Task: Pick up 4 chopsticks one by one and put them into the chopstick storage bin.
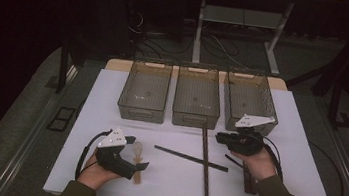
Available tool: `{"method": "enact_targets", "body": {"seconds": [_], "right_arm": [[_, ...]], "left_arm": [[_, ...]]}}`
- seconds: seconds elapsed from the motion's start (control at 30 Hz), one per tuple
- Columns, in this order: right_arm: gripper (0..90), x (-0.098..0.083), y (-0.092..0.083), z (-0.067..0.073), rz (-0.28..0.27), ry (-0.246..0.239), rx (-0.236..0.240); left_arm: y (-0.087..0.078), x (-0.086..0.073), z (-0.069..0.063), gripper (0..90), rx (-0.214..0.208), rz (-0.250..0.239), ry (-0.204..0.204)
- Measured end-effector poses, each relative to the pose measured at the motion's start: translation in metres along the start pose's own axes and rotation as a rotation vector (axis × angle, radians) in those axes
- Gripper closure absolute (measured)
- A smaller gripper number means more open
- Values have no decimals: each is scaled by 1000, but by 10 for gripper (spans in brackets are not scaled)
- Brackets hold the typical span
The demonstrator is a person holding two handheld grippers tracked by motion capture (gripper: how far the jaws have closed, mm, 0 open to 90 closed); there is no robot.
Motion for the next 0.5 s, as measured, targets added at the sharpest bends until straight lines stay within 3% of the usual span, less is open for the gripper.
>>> {"method": "enact_targets", "body": {"seconds": [0.17, 0.5], "right_arm": [[896, 0, 13, -5, 33, -12, -4], [897, -11, 43, -16, 119, -6, -22]], "left_arm": [[0, -1, 1, 0, 3, 1, -1], [0, -2, 1, 0, 9, 13, 3]]}}
Point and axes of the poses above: each handheld gripper's, and its own axes: y roughly forward along the jaws, x roughly out of its top, z roughly to its left, the point moved 9 cm from there along y, roughly forward along the jaws, and after that the axes turned 7 degrees about -z, right-handed, at the moved point
